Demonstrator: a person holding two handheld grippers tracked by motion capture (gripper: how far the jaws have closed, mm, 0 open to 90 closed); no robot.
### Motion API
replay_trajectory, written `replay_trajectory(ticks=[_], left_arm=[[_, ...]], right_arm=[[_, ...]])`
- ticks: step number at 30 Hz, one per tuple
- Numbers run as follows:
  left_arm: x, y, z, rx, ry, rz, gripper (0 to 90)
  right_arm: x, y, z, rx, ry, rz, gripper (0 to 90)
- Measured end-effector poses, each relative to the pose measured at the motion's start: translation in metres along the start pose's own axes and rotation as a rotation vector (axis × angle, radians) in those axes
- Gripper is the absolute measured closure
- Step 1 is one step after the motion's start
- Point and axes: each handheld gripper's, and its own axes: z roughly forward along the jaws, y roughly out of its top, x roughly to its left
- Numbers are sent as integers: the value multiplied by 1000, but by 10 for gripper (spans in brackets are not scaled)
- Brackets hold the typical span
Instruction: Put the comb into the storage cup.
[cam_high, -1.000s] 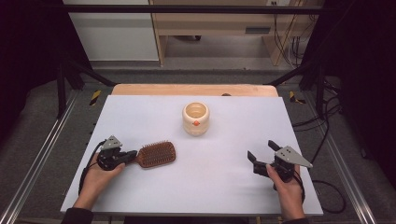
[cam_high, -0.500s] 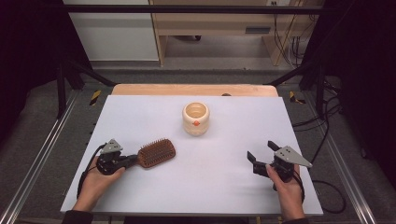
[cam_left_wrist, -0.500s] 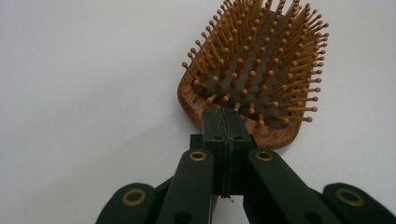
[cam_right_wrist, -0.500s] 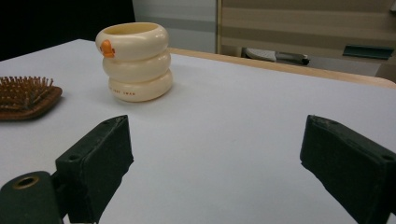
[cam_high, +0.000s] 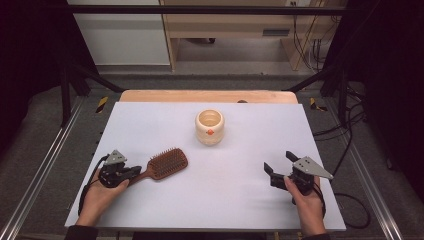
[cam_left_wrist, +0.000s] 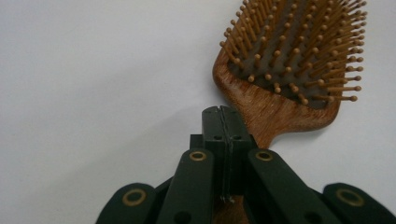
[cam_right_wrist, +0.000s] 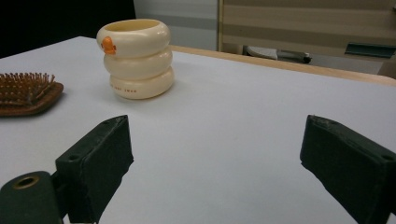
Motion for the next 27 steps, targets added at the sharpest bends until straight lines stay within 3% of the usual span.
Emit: replay_trajectory(ticks=[15,24,26,27], left_arm=[[-14,-3,-2,34,-43,19,900],[-19,2,-8,-9,-21,17,900],[-20,5,-13,-22,-8,14,884],[-22,8,-17,-26,23,12,840]], right_arm=[[0,0,0,1,4,0,92],[0,0,0,2,2,-1,92],[0,0,1,3,2,-3,92],[1,0,1,3,2,-5,92]])
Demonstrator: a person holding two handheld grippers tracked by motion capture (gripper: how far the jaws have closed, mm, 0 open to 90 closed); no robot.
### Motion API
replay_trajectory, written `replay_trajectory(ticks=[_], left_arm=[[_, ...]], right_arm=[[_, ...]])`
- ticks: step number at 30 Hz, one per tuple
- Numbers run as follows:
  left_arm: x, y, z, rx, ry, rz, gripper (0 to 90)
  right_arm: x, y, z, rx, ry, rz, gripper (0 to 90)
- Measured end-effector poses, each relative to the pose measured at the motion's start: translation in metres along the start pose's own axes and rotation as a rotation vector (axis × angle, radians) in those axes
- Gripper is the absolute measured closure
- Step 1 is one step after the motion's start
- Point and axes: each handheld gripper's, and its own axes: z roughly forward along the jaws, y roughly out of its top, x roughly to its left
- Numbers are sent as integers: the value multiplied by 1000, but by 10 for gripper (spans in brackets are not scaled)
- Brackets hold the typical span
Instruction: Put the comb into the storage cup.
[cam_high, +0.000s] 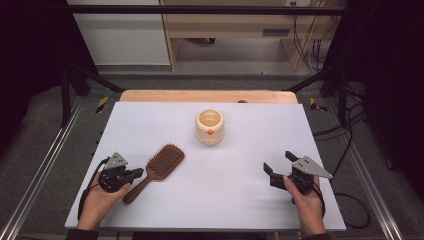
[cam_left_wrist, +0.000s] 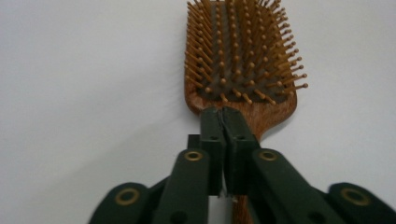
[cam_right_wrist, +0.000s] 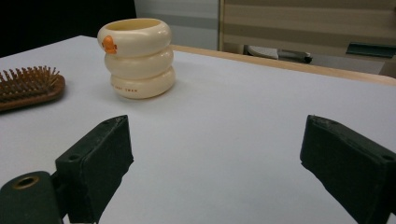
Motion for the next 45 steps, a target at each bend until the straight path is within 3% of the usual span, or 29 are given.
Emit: replay_trajectory(ticks=[1,3,7,10,13,21,36,42,45], left_arm=[[0,0,0,0,0,0,803],[-8,5,-4,4,62,6,654],[-20,8,-1,24,109,8,359],[-29,12,1,31,123,14,196],[-38,16,3,55,120,25,115],[-51,25,0,110,104,75,56],[-54,29,8,221,77,76,58],[-51,27,8,238,86,70,59],[-48,29,9,258,73,72,58]], right_arm=[[0,0,0,0,0,0,92],[1,1,0,-6,4,-6,91],[1,1,0,-5,7,-8,87],[2,2,0,-14,9,-3,81],[3,4,0,-23,16,-5,72],[8,4,0,-14,23,-15,62],[5,5,0,-14,14,6,61],[6,6,3,1,16,-32,62],[8,4,1,2,12,-17,60]])
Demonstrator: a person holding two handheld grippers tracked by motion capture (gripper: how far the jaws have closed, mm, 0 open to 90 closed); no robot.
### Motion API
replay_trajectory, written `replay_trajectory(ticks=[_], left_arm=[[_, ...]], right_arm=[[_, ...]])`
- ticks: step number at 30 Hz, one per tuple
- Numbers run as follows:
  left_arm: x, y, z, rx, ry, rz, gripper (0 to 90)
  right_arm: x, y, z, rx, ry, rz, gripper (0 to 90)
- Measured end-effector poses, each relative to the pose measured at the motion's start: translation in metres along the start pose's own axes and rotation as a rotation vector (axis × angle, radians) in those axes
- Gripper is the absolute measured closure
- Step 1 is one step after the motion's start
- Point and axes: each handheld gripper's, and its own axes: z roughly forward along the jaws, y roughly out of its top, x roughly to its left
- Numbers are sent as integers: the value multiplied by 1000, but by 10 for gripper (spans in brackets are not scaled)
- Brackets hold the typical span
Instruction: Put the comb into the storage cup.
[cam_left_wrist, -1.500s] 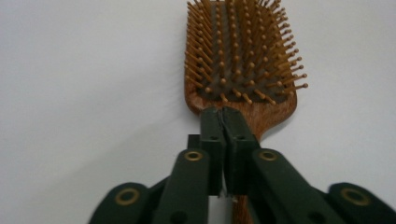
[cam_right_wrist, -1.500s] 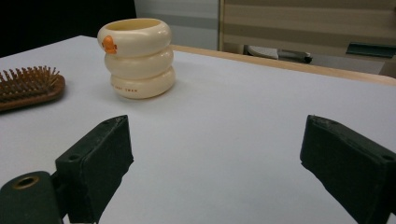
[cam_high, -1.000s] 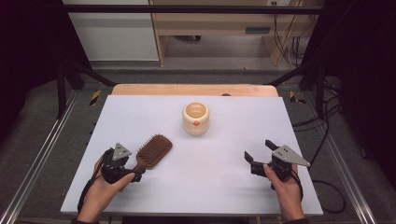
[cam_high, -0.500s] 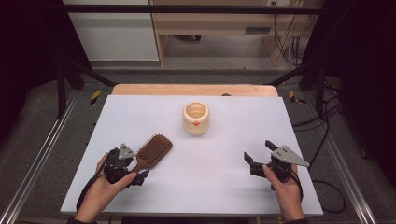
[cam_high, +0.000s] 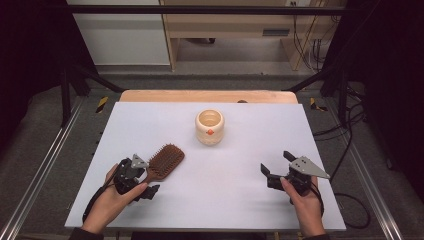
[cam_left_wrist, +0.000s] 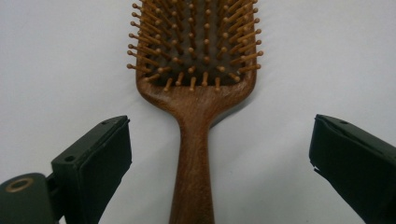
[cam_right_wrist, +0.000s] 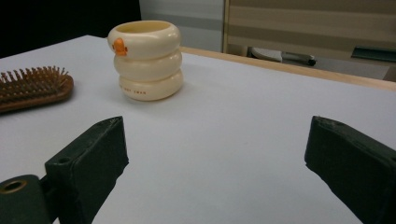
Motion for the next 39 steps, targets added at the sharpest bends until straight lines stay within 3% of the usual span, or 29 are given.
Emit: replay_trajectory(ticks=[2,7,10,12,16,25,39], left_arm=[[3,1,-2,6,26,9,65],[6,0,0,16,27,-1,65],[5,1,0,24,12,3,61],[4,4,0,41,23,29,62],[4,5,3,47,1,27,67],[1,2,9,90,16,50,69],[-1,5,17,134,2,75,68]], right_arm=[[0,1,3,9,8,-5,61],[2,1,3,12,16,-5,61],[3,2,2,9,22,-9,59],[3,0,2,17,19,-4,58],[1,0,3,21,8,8,57],[3,0,2,30,18,1,56],[1,0,3,37,16,13,51]])
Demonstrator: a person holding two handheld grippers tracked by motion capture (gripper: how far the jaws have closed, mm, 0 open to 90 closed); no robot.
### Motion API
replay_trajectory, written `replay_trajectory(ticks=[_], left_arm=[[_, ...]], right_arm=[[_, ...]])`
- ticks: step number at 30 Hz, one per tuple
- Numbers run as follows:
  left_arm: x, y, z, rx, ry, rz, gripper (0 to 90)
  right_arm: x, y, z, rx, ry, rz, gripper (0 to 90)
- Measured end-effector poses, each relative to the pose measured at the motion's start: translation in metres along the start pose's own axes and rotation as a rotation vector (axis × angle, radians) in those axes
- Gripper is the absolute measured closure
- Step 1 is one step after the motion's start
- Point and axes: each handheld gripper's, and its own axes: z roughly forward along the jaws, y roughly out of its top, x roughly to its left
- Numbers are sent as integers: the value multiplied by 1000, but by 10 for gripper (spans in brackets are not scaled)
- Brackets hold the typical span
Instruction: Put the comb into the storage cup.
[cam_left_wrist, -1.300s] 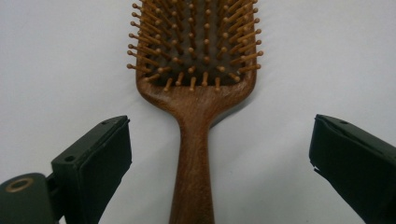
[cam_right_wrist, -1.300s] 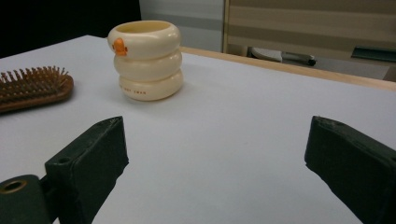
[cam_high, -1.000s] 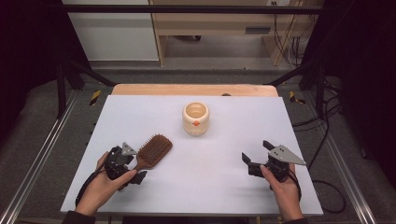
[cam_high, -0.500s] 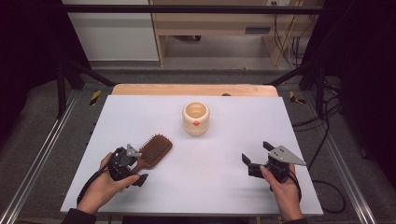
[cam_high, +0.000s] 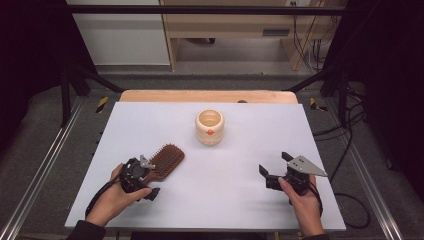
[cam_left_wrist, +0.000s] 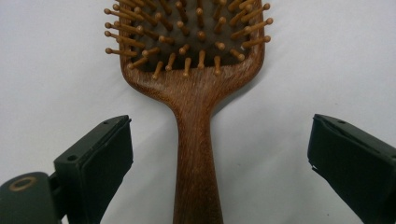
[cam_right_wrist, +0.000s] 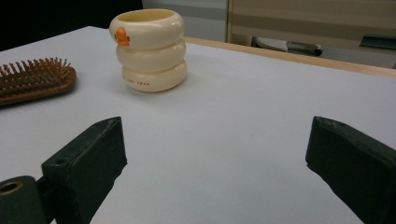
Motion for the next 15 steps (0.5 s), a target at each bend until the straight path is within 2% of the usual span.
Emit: replay_trajectory(ticks=[6,8,15], left_arm=[[-1,0,2,-14,17,-13,72],[-1,-2,6,4,6,-9,79],[-2,-2,9,15,-6,-6,74]], right_arm=[[1,0,-2,3,0,1,51],[0,0,-1,6,4,6,51],[-2,0,-2,1,7,6,57]])
